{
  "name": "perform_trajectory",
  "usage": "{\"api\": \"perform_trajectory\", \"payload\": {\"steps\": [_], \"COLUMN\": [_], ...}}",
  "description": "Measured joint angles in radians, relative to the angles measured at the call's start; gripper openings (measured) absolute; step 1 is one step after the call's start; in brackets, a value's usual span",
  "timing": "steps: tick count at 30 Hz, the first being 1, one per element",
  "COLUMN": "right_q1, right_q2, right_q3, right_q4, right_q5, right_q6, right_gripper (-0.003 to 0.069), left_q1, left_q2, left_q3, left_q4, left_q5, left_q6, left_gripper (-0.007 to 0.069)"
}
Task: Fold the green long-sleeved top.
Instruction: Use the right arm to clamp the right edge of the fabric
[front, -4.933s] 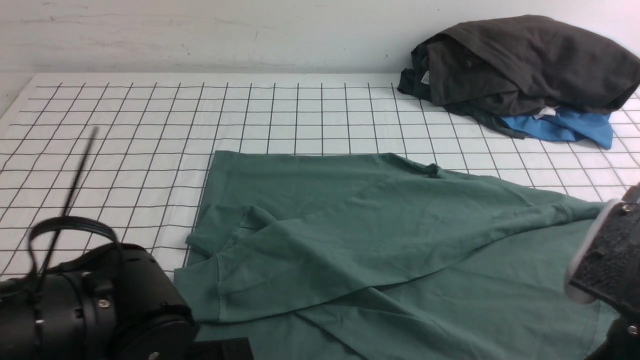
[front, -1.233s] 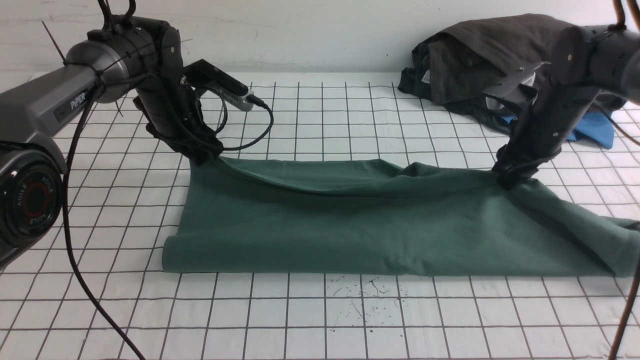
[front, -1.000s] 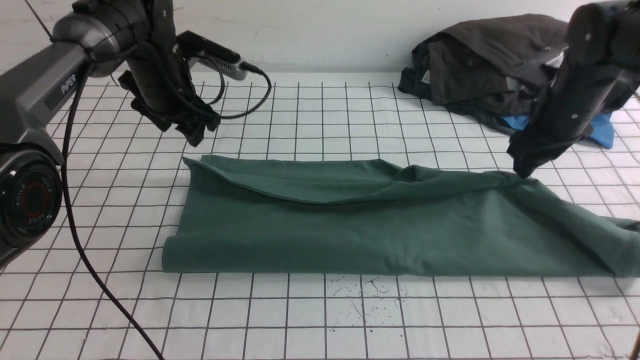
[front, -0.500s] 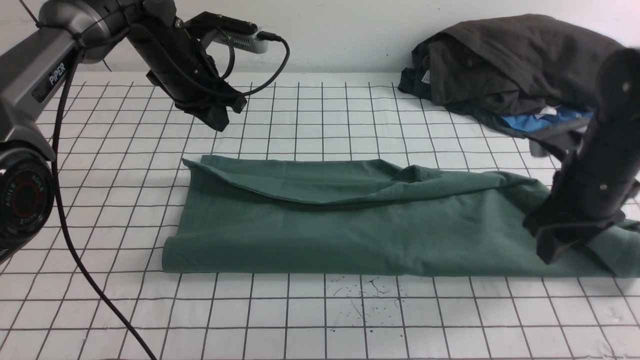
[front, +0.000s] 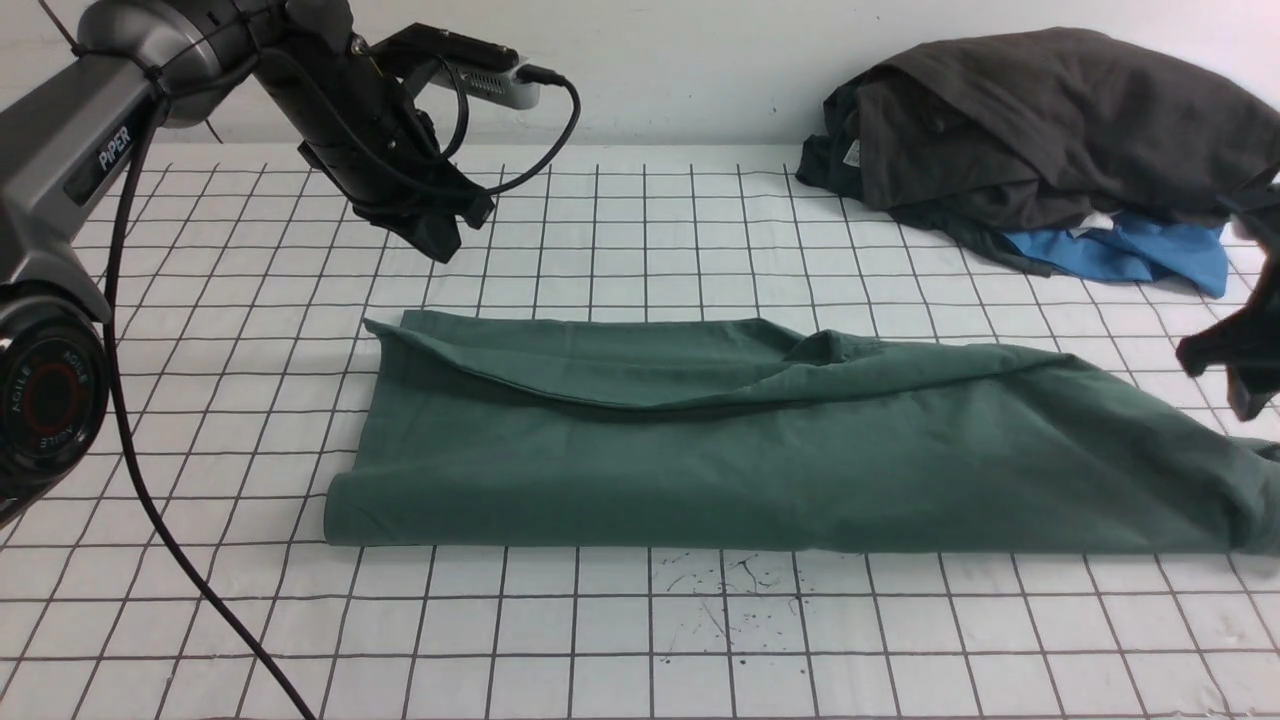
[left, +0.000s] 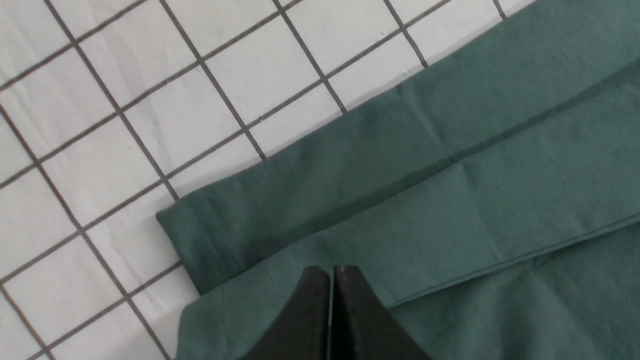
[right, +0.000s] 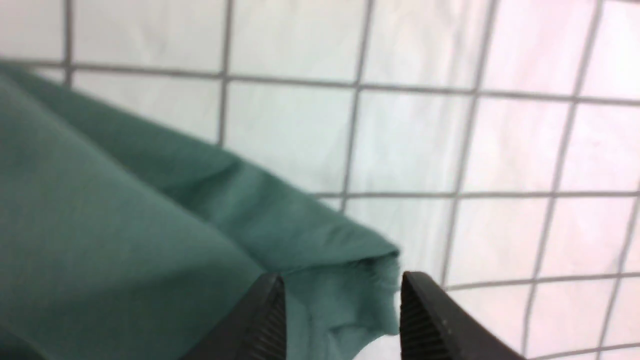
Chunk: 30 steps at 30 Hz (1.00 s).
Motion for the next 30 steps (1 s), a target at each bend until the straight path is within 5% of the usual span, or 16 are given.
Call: {"api": "perform_trajectory", "payload": {"steps": [7, 10, 14, 21, 30], "right_q1": [0.079, 0.220, 0.382, 0.505, 0.513], "right_q2": [-0.025, -0.015, 0.075, 0.235, 0.304], "right_q3": [-0.173, -0.179, -0.178, -0.180, -0.273], "right_q4": [0.177, 0.357, 0.409, 0.400, 0.323], "right_q5": [0.111, 0.121, 0.108, -0.112, -0.346], "right_q6": [-0.101, -0.242, -0.335, -0.313, -0.131], "right_gripper": [0.0296, 0.0256, 0.0196, 0.0141, 0.0129], "left_q1": [0.000, 0.000, 0.000, 0.000, 0.000], "left_q2": [0.000, 0.000, 0.000, 0.000, 0.000], "left_q3": [0.000, 0.000, 0.000, 0.000, 0.000], "left_q4": [0.002, 0.005, 0.014, 0.020, 0.042], "left_q5": [0.000, 0.000, 0.000, 0.000, -0.001], "left_q6": [0.009, 0.010, 0.011, 0.012, 0.013], "left_gripper": [-0.0008, -0.0008, -0.0008, -0.0008, -0.0008]}}
